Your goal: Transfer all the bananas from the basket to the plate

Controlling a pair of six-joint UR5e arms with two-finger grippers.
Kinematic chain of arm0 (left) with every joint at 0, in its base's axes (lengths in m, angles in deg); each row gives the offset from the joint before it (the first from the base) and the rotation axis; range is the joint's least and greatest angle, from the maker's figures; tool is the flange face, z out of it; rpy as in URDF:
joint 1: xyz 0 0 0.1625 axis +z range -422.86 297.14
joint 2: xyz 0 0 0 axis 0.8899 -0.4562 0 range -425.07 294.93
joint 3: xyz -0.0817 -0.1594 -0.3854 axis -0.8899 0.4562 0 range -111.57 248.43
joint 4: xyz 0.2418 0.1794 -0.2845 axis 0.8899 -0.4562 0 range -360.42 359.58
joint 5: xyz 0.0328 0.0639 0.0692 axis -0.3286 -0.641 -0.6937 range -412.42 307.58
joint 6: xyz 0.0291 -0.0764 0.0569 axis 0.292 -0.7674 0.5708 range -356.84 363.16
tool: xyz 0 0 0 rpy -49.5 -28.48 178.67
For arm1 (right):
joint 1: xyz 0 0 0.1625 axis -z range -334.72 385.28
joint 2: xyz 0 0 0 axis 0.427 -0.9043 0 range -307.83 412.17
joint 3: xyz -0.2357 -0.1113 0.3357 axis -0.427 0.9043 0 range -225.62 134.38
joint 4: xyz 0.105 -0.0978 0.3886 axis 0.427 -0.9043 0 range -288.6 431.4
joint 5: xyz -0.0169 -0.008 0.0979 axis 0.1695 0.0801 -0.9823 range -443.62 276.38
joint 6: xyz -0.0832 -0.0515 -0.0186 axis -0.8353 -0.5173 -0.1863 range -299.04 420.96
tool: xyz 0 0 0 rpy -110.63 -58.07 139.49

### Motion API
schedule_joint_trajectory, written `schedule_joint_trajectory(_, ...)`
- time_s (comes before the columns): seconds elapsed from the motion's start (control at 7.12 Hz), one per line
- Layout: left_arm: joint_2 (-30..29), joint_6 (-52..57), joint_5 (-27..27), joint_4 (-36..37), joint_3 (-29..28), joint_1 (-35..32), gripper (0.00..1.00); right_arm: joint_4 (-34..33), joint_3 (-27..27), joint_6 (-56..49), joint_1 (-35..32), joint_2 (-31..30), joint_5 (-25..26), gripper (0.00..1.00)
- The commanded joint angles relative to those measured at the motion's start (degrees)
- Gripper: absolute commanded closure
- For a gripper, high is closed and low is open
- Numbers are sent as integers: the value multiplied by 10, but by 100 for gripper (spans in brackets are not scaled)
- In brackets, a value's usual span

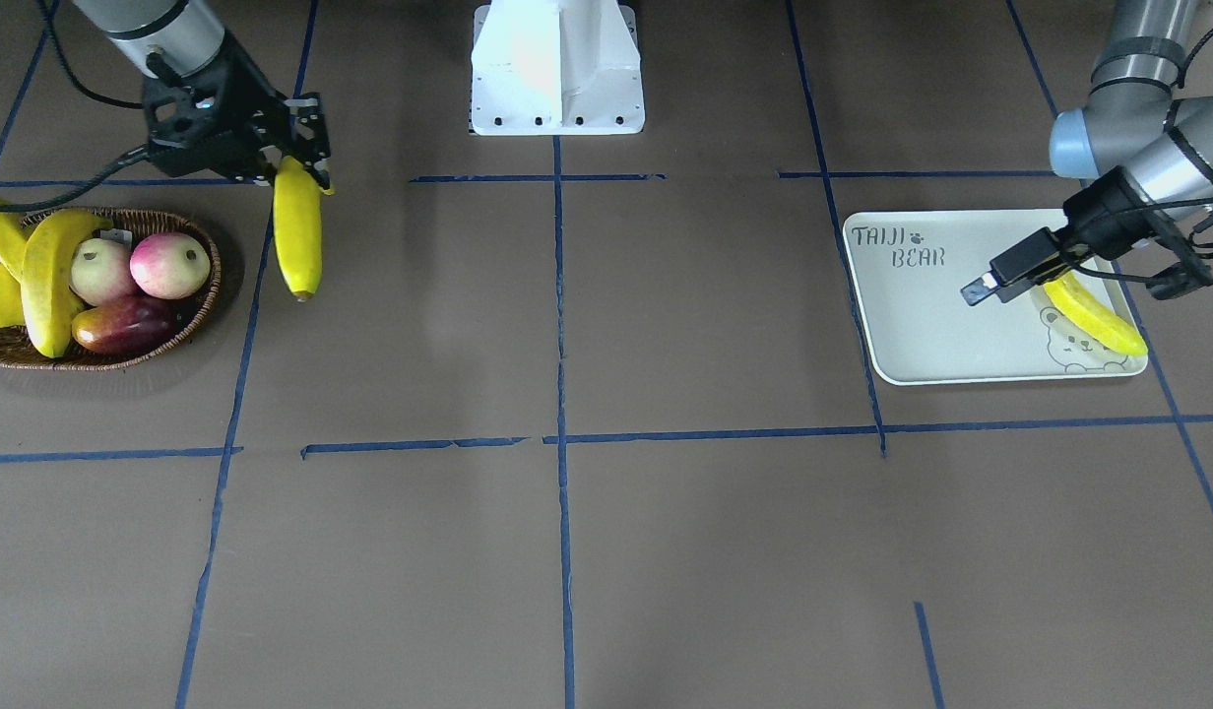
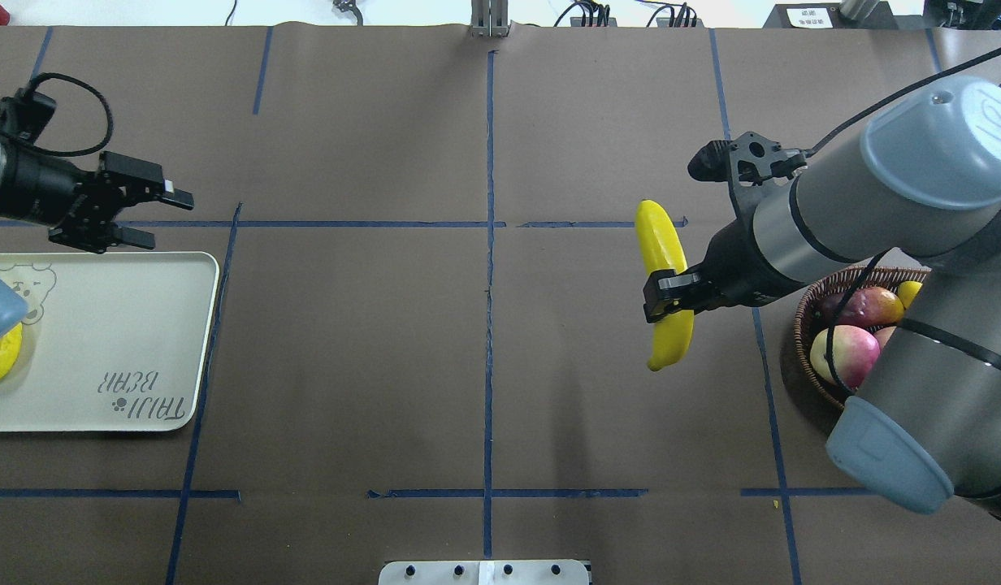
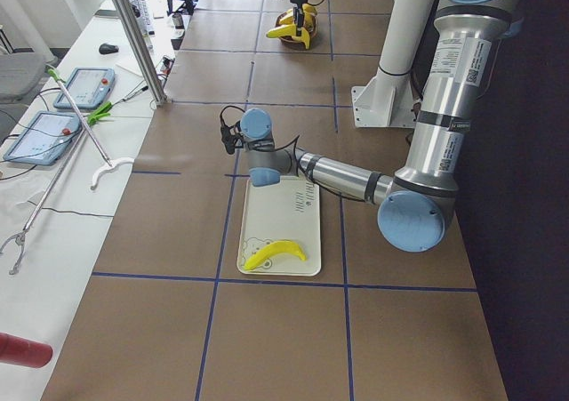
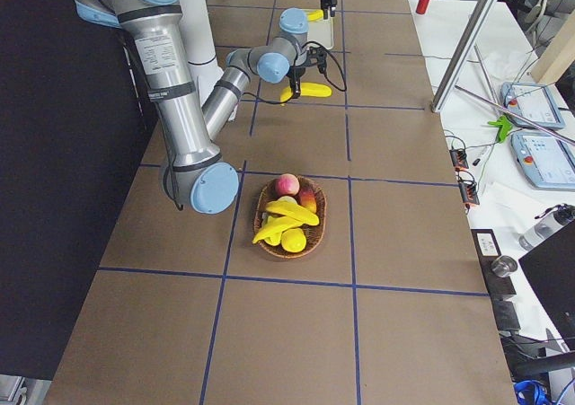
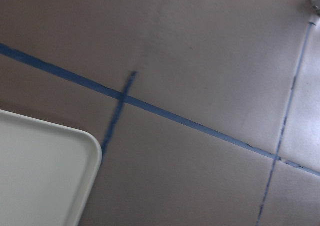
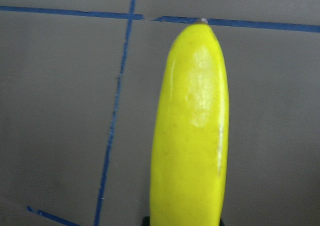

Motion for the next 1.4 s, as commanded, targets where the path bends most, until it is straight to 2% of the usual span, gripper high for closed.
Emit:
schedule_joint_trajectory(0.0,-86,-38,-70,-1,3,86,0,201,83,80,29,18,3,79)
schedule_joint_trajectory(0.14,-114,-49,-75,-1,4,93,0,290,121,100,47,26,27,78)
schedule_joint_trajectory(0.28,-149,-80,-100,-1,5,108,0,354,163,167,70,53,57,78)
schedule_joint_trajectory(0.42,-161,-106,-149,-1,15,137,0,395,196,213,94,82,90,78)
schedule_joint_trajectory(0.56,-171,-108,-191,-1,16,171,0,424,213,236,121,91,144,78)
schedule_joint_trajectory(0.7,-183,-114,-205,0,16,189,0,441,218,238,138,92,167,78)
schedule_joint_trajectory(1.26,-183,-142,-209,9,5,206,0,445,215,239,151,92,169,75)
